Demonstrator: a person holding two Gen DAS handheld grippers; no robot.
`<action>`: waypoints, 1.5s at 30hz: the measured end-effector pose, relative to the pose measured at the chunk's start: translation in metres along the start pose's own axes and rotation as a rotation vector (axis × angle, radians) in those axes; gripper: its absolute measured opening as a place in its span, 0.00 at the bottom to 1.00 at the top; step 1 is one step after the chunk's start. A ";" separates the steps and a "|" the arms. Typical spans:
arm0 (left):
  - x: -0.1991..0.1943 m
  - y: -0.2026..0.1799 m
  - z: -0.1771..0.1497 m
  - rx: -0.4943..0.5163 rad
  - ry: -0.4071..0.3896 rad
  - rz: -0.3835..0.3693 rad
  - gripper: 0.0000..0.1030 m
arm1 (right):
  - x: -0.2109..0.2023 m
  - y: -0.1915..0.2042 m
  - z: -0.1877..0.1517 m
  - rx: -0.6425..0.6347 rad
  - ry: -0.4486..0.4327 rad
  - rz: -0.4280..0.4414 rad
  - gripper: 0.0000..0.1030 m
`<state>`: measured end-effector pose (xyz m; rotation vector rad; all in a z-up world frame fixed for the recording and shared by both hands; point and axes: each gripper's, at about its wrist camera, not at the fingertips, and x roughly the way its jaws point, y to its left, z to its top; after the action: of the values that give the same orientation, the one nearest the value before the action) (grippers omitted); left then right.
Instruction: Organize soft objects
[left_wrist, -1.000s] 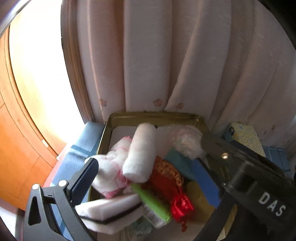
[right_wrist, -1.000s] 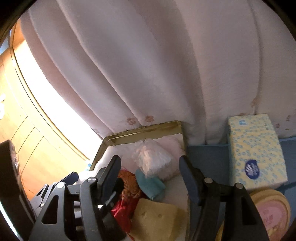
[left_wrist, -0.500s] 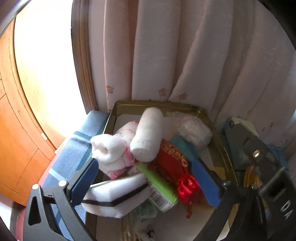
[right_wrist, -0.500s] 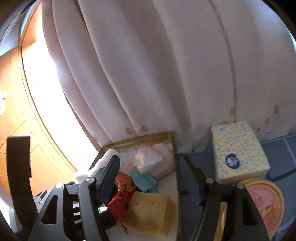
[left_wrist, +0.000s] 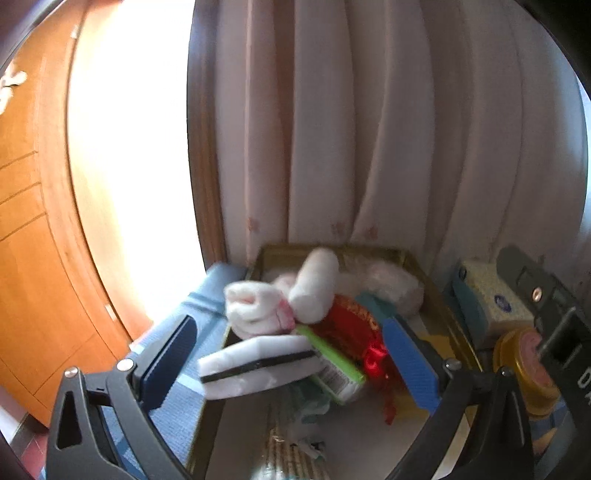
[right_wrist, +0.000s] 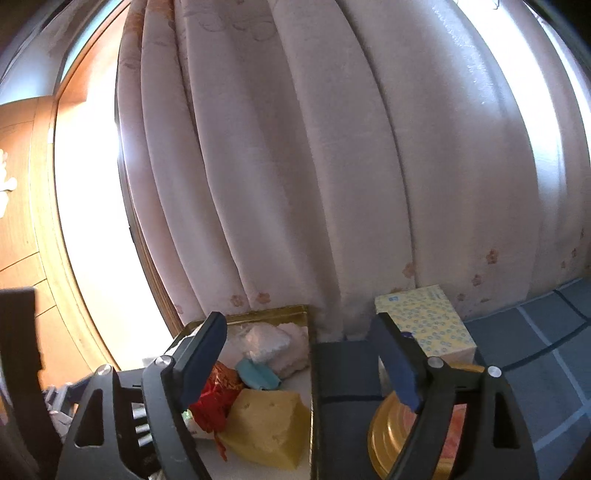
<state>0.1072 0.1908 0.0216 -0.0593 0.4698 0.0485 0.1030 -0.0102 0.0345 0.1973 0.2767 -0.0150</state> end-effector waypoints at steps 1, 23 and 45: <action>-0.002 0.001 -0.001 -0.002 -0.019 0.003 0.99 | 0.000 -0.001 -0.001 0.002 0.000 -0.003 0.80; -0.043 -0.002 -0.017 -0.006 -0.182 -0.003 0.99 | -0.040 -0.001 -0.012 -0.083 -0.161 -0.034 0.83; -0.054 0.008 -0.025 -0.048 -0.186 0.046 1.00 | -0.057 -0.003 -0.014 -0.106 -0.198 -0.042 0.93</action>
<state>0.0478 0.1953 0.0237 -0.0900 0.2837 0.1099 0.0443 -0.0114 0.0364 0.0841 0.0841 -0.0612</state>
